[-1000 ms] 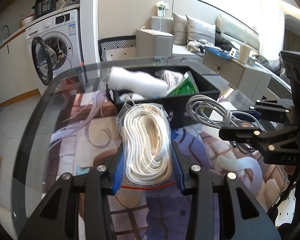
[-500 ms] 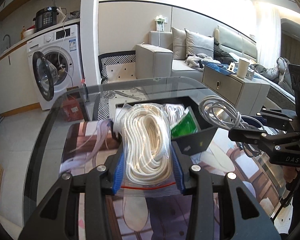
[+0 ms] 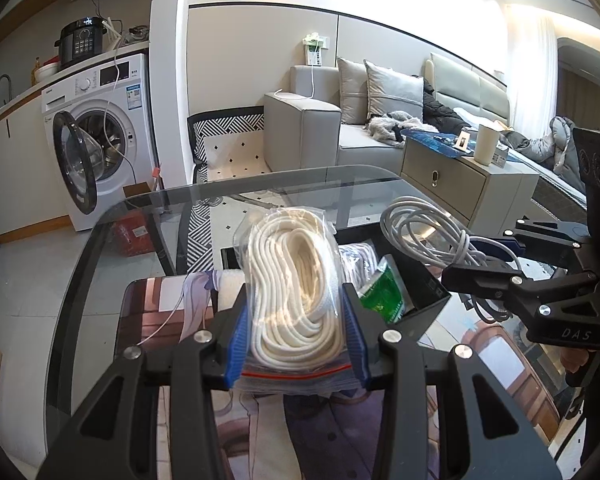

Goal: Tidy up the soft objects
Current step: 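Grasp the rope zip bag with the left tool while the right tool grasps the white cable, then lower the rope bag and white cable into the box and open both tools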

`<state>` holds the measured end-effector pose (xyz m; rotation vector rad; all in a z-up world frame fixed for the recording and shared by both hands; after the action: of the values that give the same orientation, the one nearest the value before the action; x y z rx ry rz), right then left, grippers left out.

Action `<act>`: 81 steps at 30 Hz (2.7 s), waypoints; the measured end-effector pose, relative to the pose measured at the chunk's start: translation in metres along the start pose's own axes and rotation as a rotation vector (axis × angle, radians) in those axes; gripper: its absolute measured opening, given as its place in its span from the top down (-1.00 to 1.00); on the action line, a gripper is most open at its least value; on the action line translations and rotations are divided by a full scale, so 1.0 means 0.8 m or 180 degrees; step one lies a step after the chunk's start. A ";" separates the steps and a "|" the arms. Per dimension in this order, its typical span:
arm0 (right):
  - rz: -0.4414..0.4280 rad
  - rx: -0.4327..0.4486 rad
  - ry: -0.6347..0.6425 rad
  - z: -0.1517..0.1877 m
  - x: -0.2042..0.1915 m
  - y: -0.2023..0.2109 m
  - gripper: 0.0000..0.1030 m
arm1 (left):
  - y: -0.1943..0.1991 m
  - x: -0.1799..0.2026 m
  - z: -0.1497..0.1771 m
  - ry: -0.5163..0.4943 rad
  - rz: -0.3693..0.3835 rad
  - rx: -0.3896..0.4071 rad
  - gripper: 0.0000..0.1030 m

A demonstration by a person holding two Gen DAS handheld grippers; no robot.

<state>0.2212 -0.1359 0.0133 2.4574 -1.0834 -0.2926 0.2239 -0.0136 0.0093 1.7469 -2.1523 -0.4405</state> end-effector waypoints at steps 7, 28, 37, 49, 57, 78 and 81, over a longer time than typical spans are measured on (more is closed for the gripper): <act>-0.0017 -0.0047 0.0000 -0.004 0.005 -0.030 0.34 | -0.020 0.001 -0.001 -0.0034 -0.0013 -0.0041 0.21; -0.0104 -0.0209 -0.0079 0.005 0.011 -0.086 0.40 | -0.061 0.006 -0.004 -0.0151 0.0049 -0.0100 0.21; -0.0111 -0.0264 -0.0144 0.004 0.015 -0.103 0.41 | -0.084 0.003 0.011 -0.0027 0.0125 -0.0282 0.21; -0.0114 -0.0343 -0.0128 0.012 0.015 -0.123 0.40 | -0.087 0.005 0.021 -0.0142 0.0115 -0.0304 0.21; -0.0060 -0.0134 -0.0011 -0.002 0.017 -0.097 0.02 | -0.075 0.006 0.017 -0.0166 0.0099 -0.0293 0.01; 0.0256 0.0338 -0.0151 0.018 0.010 -0.008 -0.99 | 0.008 -0.026 0.023 0.0042 -0.0278 0.0158 -1.00; 0.0275 0.0409 -0.0194 0.018 0.010 -0.005 -0.99 | 0.008 -0.026 0.030 0.0087 -0.0315 0.0171 -1.00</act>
<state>0.2241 -0.1440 -0.0016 2.5195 -1.2667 -0.2806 0.2114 0.0091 -0.0107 1.8839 -2.0837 -0.3844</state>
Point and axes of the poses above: each gripper's, at about its wrist camera, not at the fingertips, and y roughly against the way its jaws point, x to its right, z to its underside, the point moved 9 cm from there along -y, roughly the way its jaws point, and after that the axes turned 9 degrees about x, right-handed, at the moved point
